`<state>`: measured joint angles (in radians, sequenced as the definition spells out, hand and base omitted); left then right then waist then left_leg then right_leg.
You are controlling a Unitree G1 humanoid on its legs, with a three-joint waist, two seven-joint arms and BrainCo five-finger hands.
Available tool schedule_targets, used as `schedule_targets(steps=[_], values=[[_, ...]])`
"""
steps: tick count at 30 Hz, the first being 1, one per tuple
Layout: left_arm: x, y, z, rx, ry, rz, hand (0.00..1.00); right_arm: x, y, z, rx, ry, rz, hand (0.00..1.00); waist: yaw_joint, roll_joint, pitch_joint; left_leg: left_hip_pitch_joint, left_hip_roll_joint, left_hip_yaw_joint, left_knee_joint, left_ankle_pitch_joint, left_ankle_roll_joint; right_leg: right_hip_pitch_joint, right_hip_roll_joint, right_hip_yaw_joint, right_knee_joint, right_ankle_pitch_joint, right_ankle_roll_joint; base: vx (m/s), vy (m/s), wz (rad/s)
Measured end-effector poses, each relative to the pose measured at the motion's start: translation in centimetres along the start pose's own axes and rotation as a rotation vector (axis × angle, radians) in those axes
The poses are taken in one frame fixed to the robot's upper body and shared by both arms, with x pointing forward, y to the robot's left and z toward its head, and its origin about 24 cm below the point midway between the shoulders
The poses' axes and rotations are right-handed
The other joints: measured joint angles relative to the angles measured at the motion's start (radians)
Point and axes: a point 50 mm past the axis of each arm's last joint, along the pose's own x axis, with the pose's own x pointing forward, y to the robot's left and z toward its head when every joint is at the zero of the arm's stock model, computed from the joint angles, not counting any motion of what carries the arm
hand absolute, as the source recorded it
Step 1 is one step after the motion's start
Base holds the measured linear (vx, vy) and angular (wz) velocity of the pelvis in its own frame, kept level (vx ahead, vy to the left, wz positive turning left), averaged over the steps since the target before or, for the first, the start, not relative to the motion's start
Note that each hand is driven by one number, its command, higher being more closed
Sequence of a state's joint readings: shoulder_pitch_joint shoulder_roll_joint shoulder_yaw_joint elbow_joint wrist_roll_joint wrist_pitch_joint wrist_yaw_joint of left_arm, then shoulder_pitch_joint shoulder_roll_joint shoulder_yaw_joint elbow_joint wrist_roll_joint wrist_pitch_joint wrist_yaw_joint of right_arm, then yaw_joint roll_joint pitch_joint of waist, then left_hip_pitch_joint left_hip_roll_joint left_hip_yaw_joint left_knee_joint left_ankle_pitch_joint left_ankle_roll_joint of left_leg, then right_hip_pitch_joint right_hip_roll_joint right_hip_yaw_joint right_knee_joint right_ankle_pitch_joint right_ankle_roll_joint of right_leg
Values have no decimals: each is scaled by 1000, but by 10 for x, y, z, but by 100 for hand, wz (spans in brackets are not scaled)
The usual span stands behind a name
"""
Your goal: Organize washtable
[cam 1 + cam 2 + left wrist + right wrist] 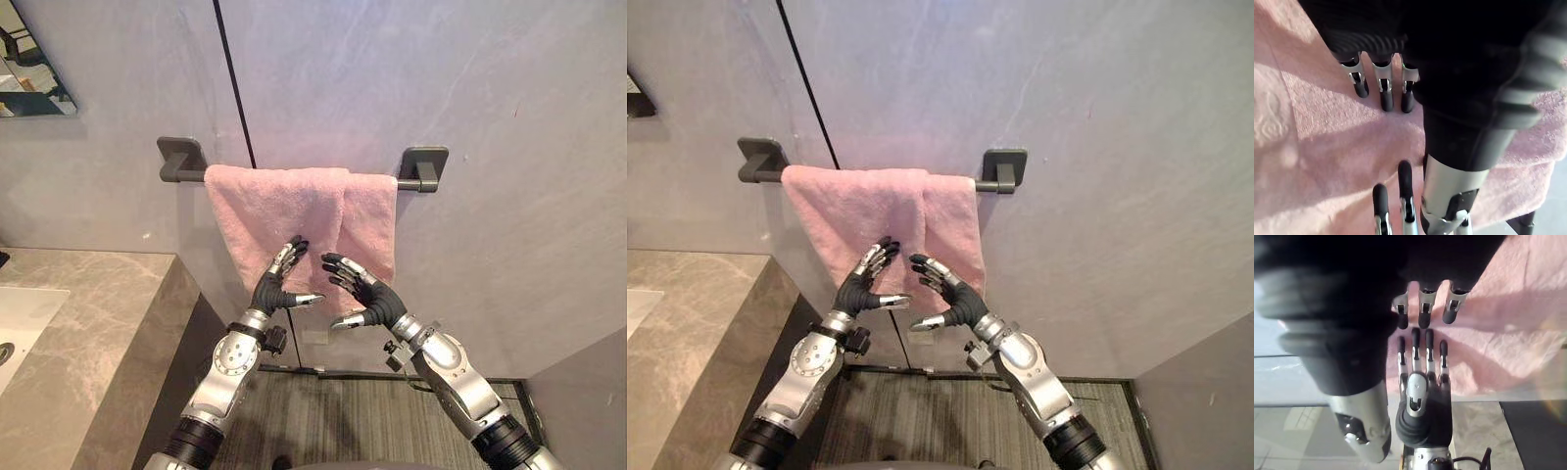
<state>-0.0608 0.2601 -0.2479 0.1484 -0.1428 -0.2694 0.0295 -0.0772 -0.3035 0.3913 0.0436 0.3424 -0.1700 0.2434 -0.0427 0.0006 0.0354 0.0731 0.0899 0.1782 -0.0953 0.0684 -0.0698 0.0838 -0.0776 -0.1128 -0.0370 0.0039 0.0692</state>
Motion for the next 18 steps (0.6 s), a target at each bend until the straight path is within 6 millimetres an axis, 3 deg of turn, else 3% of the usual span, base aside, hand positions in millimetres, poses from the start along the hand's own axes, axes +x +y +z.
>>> schedule_targets(steps=[7, 18], values=[[-1, 27, -4, 15, 20, 145, 0, -4, -23, 4, 25, -34, -159, 0, -1, -7, 0, 0, 1, 1, 0, 0, 0, 0, 0, 1, -2, 0, 0, 0, 0, 0], [-5, 53, -6, 14, 34, 287, 0, -20, -50, -1, 111, -60, -363, 0, 0, -20, 0, -5, 1, -3, 0, 0, 0, 2, 1, -5, -10, 1, -1, 0, 0, 0]])
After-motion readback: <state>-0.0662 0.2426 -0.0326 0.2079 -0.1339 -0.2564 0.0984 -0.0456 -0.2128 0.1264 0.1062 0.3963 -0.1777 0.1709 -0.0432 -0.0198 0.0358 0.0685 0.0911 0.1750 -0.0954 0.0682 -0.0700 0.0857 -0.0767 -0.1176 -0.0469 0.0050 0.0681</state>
